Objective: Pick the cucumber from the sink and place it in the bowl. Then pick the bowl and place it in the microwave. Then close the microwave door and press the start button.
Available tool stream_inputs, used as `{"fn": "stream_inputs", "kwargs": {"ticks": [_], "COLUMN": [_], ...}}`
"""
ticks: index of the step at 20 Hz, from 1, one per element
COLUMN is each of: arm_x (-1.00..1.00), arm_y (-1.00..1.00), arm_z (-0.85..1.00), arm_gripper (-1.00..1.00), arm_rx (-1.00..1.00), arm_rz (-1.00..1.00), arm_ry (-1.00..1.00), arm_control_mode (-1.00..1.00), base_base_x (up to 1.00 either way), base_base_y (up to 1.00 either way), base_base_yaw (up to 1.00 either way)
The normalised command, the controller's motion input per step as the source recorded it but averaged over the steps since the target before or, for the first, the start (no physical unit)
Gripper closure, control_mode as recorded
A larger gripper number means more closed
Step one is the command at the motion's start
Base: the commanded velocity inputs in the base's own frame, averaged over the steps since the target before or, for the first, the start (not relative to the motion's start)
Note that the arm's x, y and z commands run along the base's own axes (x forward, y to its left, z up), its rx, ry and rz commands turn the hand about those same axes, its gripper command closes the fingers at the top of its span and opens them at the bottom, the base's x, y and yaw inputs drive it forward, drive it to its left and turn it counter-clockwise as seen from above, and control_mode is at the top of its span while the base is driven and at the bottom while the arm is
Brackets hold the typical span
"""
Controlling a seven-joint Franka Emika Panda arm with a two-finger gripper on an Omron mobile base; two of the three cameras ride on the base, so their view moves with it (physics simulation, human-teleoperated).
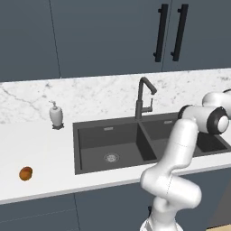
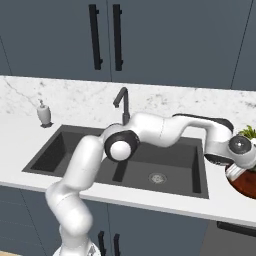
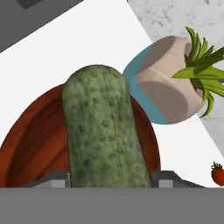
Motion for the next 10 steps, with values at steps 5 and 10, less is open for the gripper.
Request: {"fn": "stream_inputs", "kwargs": {"ticks": [5, 10], "arm_x": [0.03, 0.06], "arm_y": [0.01, 0.0], "arm_z": [-0.57, 0.08], "arm_gripper": [-1.0, -1.0], "arm_rx": [0.0, 0.0], "arm_rz": [0.0, 0.0], "arm_ry": [0.01, 0.01], "arm_control_mode": [-1.0, -1.0], "base_base_x": [0.0, 0.0], "base_base_y": [0.0, 0.0], "base_base_yaw": [0.0, 0.0]}}
